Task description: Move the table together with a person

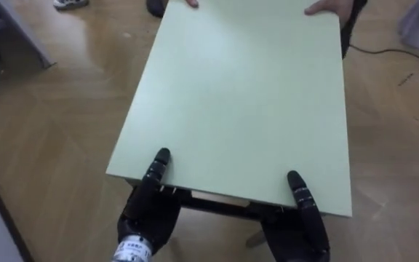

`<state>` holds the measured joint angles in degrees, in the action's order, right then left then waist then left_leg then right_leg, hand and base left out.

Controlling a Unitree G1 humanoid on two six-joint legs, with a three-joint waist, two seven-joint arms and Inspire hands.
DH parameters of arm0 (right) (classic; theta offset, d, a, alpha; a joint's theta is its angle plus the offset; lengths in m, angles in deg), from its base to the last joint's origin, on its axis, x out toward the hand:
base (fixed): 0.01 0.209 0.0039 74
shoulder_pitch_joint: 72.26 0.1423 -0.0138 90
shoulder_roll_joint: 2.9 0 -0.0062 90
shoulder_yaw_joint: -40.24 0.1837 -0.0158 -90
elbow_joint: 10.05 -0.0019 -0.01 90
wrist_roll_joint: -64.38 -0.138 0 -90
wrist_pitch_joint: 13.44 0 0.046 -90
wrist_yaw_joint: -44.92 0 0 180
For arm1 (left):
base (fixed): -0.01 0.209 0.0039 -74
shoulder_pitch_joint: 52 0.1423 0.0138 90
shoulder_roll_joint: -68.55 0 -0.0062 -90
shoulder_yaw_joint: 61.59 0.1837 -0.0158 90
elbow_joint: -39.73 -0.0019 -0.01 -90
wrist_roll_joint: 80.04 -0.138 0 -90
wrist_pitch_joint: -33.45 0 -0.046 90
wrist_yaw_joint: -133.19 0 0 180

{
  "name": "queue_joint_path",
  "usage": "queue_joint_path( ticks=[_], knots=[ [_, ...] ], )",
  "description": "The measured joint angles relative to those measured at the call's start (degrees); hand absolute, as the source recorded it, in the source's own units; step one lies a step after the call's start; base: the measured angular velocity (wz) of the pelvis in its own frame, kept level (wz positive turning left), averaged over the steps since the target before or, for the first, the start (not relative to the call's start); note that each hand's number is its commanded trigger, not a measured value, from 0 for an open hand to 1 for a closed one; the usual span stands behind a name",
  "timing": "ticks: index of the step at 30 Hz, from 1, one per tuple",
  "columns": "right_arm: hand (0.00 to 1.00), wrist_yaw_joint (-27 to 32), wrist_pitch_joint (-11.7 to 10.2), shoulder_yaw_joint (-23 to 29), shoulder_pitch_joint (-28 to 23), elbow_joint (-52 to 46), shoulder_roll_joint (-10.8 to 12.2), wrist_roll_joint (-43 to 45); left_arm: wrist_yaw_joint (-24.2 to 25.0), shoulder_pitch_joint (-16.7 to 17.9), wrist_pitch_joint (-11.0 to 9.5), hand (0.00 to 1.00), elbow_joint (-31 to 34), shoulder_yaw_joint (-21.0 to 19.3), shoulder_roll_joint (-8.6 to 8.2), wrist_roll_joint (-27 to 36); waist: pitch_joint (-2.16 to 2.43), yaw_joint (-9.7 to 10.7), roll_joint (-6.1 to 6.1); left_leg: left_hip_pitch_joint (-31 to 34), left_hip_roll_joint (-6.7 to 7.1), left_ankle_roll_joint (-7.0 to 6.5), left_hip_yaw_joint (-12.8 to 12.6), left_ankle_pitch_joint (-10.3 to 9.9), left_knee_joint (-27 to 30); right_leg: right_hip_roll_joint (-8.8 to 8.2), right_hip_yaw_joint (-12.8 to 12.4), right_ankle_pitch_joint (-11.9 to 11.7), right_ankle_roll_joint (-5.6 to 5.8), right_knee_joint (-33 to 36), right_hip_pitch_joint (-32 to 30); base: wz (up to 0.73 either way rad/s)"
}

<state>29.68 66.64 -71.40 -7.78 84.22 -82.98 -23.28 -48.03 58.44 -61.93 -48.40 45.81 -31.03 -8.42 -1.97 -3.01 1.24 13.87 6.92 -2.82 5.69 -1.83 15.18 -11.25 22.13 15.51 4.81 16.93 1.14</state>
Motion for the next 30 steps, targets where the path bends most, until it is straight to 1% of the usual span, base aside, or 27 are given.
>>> queue_joint_path(
  ticks=[1,2,3,4,5,8,9,10,11,12,13,14,15,16,17,18,19,20,21,22,23,24,25,27,28,29,30],
  knots=[
    [1.0,0.4,0.1,-0.2,0.0,0.0,0.1,-0.3,0.0,0.0,0.0,1.0,0.1,-0.1,0.18,0.0,0.05,-0.9,-0.77,0.0,-0.13,0.49,0.9,0.3,-0.2,1.27,-1.2,0.2,-0.43,-1.3,0.3,0.48],
    [1.0,0.5,0.1,-0.3,0.0,0.0,0.2,-0.5,0.0,0.0,0.0,1.0,0.3,-0.1,0.38,-0.1,-0.01,-1.6,-1.36,0.0,-0.45,0.92,1.3,0.7,-0.6,2.49,-1.5,0.1,-1.16,-2.4,0.9,0.47],
    [1.0,0.6,0.1,-0.4,0.0,0.0,0.1,-0.6,0.0,0.0,0.0,1.0,0.3,-0.1,0.43,-0.1,0.02,-2.0,-1.61,0.1,-0.67,1.08,1.3,0.9,-0.8,3.11,-1.7,0.0,-1.63,-3.0,1.2,0.48],
    [1.0,0.7,0.1,-0.5,0.2,0.1,0.1,-0.6,0.0,0.2,0.0,1.0,0.3,-0.2,0.49,-0.1,0.03,-2.6,-1.81,0.6,-1.15,1.41,1.3,1.2,-0.9,4.34,-2.4,0.1,-2.7,-3.6,1.2,0.39],
    [1.0,0.7,-0.1,-0.7,0.3,0.1,-0.2,-0.6,-0.1,0.2,0.0,1.0,0.3,-0.2,0.45,-0.1,0.03,-3.8,-1.88,1.1,-1.64,1.77,1.2,1.4,-0.9,5.39,-3.0,-0.1,-3.47,-4.3,0.9,0.35],
    [1.0,1.1,-0.1,-0.9,1.1,0.1,-0.5,-0.6,-0.2,0.3,0.0,1.0,0.5,-0.4,0.47,0.1,0.05,-5.5,-1.94,2.2,-2.57,2.38,0.6,2.3,-1.0,7.19,-3.2,0.2,-5.4,-4.8,0.8,0.41],
    [1.0,1.2,-0.1,-1.0,1.3,0.1,-0.5,-0.6,-0.3,0.3,0.0,1.0,0.8,-0.4,0.49,0.1,0.06,-5.5,-1.95,2.5,-2.61,2.34,0.6,2.7,-1.0,7.55,-3.2,0.4,-5.87,-4.8,0.7,0.67],
    [1.0,1.1,-0.2,-1.2,1.8,0.1,-0.4,-0.6,-0.4,0.3,0.0,1.0,1.2,-0.5,0.51,0.1,0.07,-5.5,-2.09,3.0,-2.67,2.35,0.4,3.7,-1.9,8.18,-3.4,0.7,-6.76,-4.7,0.2,0.77],
    [1.0,1.1,-0.5,-1.2,2.4,0.1,-0.3,-0.6,-0.4,0.2,0.0,1.0,1.3,-0.8,0.47,0.1,0.06,-5.5,-2.11,3.6,-2.75,2.31,0.0,4.8,-2.5,8.77,-3.5,0.9,-7.22,-4.2,-0.4,0.79],
    [1.0,1.1,-0.7,-1.4,2.7,0.1,-0.3,-0.5,-0.4,0.1,0.0,1.0,1.3,-0.8,0.44,0.1,0.08,-5.5,-2.07,3.9,-2.78,2.24,-0.3,5.3,-2.7,9.17,-3.5,0.8,-7.31,-4.1,-0.5,0.85],
    [1.0,0.9,-1.0,-1.4,3.0,0.1,-0.3,-0.6,-0.4,-0.5,0.0,1.0,1.4,-0.9,0.41,0.1,0.1,-5.4,-2.04,4.7,-2.98,1.85,-1.7,6.4,-3.2,10.12,-3.4,0.6,-8.09,-4.1,-0.7,0.99],
    [1.0,0.8,-1.3,-1.3,3.3,0.0,-0.4,-0.6,-0.4,-1.3,0.0,1.0,1.3,-0.9,0.55,0.0,0.1,-5.4,-2.04,5.0,-3.26,1.59,-3.5,8.3,-4.8,10.92,-2.8,0.4,-8.9,-4.2,-0.9,1.02],
    [1.0,0.8,-1.5,-1.3,3.6,0.0,-0.3,-0.6,-0.4,-1.7,0.1,1.0,1.3,-1.0,0.63,0.0,0.09,-5.4,-2.02,5.2,-3.34,1.41,-4.5,9.3,-5.6,11.24,-2.0,0.3,-9.17,-4.3,-1.1,0.97],
    [1.0,0.8,-1.5,-1.3,4.2,0.1,-0.3,-0.7,-0.4,-2.2,0.1,1.0,1.3,-1.2,0.7,0.1,0.11,-5.4,-1.81,5.5,-3.75,1.44,-6.4,10.9,-7.1,11.28,0.5,0.2,-9.6,-4.6,-1.4,0.74],
    [1.0,1.0,-1.2,-1.4,4.5,0.2,-0.3,-0.8,-0.3,-2.0,0.1,1.0,1.3,-1.6,0.51,0.1,0.1,-5.5,-1.56,5.6,-4.49,1.64,-9.6,11.5,-7.8,11.29,4.0,0.2,-9.87,-5.1,-1.4,0.58],
    [1.0,1.0,-1.1,-1.6,4.8,0.6,-0.3,-0.7,-0.2,-1.7,0.1,1.0,1.3,-1.9,0.38,0.1,0.1,-5.3,-1.64,5.8,-5.21,1.65,-11.5,10.7,-6.9,11.01,6.5,0.2,-10.03,-5.5,-1.2,0.21],
    [1.0,1.4,-0.4,-2.1,5.6,1.2,-0.6,-0.7,0.5,-0.4,0.1,1.0,1.2,-3.0,-0.39,0.1,0.12,-5.4,-1.73,6.7,-6.38,2.09,-16.0,6.0,-1.7,10.62,10.1,0.1,-10.21,-6.5,-0.7,0.05],
    [1.0,1.8,0.0,-2.8,6.3,1.3,-0.9,-0.5,1.3,0.9,0.1,1.0,1.2,-4.0,-1.01,0.3,0.24,-5.2,-1.51,7.4,-8.08,2.91,-19.2,1.0,4.2,10.42,13.0,0.0,-10.3,-6.6,-0.5,0.09],
    [1.0,1.8,0.0,-3.0,6.4,1.3,-1.2,-0.4,1.5,1.2,0.3,1.0,1.2,-4.2,-1.14,0.6,0.24,-5.1,-1.45,7.5,-9.08,2.93,-20.4,-0.8,6.7,10.38,14.5,0.0,-10.31,-6.5,-0.5,0.4],
    [1.0,1.9,0.2,-3.0,6.4,1.3,-1.3,-0.2,1.7,1.6,0.9,1.0,1.2,-4.5,-1.28,0.9,0.3,-4.8,-1.34,7.0,-10.85,2.67,-21.6,-3.6,9.6,10.31,18.4,0.0,-10.32,-5.8,-0.5,0.63],
    [1.0,2.2,0.6,-2.7,6.4,1.4,-1.3,0.2,1.7,2.0,1.6,1.0,1.0,-4.8,-1.4,0.9,0.29,-4.1,-1.34,5.7,-12.31,2.33,-22.2,-5.4,9.9,10.28,21.6,0.0,-10.32,-4.6,-0.3,0.7],
    [1.0,2.5,1.1,-2.5,6.3,1.4,-1.3,0.4,1.7,2.2,1.9,1.0,1.0,-5.0,-1.51,0.9,0.27,-3.6,-1.3,5.1,-12.41,2.44,-22.5,-6.0,9.3,10.27,22.8,0.0,-10.32,-3.8,-0.2,0.74],
    [1.0,2.9,1.9,-1.8,6.1,1.4,-1.2,0.6,1.6,2.4,2.8,1.0,0.9,-5.4,-1.76,0.9,0.17,-3.0,-1.38,3.7,-12.29,1.9,-23.3,-6.3,7.4,10.02,23.8,0.0,-10.28,-2.2,0.3,0.7],
    [1.0,3.8,3.2,-0.7,5.7,1.5,-1.3,1.2,1.1,2.5,3.6,1.0,0.1,-5.5,-2.33,0.8,0.11,-3.0,-1.39,0.7,-11.45,1.38,-22.2,-4.9,4.0,8.46,22.2,-0.4,-9.23,1.8,0.5,0.49],
    [1.0,4.4,4.0,0.1,5.7,1.5,-1.3,2.3,0.7,2.6,3.6,1.0,-0.5,-5.3,-3.28,0.8,-0.11,-2.8,-0.35,-1.3,-11.19,1.22,-20.7,-4.3,1.9,7.57,17.8,0.1,-6.74,5.3,-1.3,0.18],
    [1.0,4.5,4.2,0.8,6.0,1.5,-1.3,3.4,0.5,2.5,3.6,1.0,-0.5,-5.4,-3.95,0.8,-0.01,-3.3,0.2,-1.3,-10.92,1.21,-18.9,-4.3,1.5,7.31,12.0,0.7,-5.39,1.9,-3.2,0.1],
    [1.0,4.5,4.2,1.0,6.5,1.5,-1.2,4.1,0.5,2.4,3.4,1.0,-0.5,-5.5,-4.14,0.8,-0.02,-3.8,0.26,-0.9,-10.75,1.22,-18.8,-4.3,1.5,6.36,10.0,0.2,-5.41,-0.6,-4.5,0.22]
  ],
)
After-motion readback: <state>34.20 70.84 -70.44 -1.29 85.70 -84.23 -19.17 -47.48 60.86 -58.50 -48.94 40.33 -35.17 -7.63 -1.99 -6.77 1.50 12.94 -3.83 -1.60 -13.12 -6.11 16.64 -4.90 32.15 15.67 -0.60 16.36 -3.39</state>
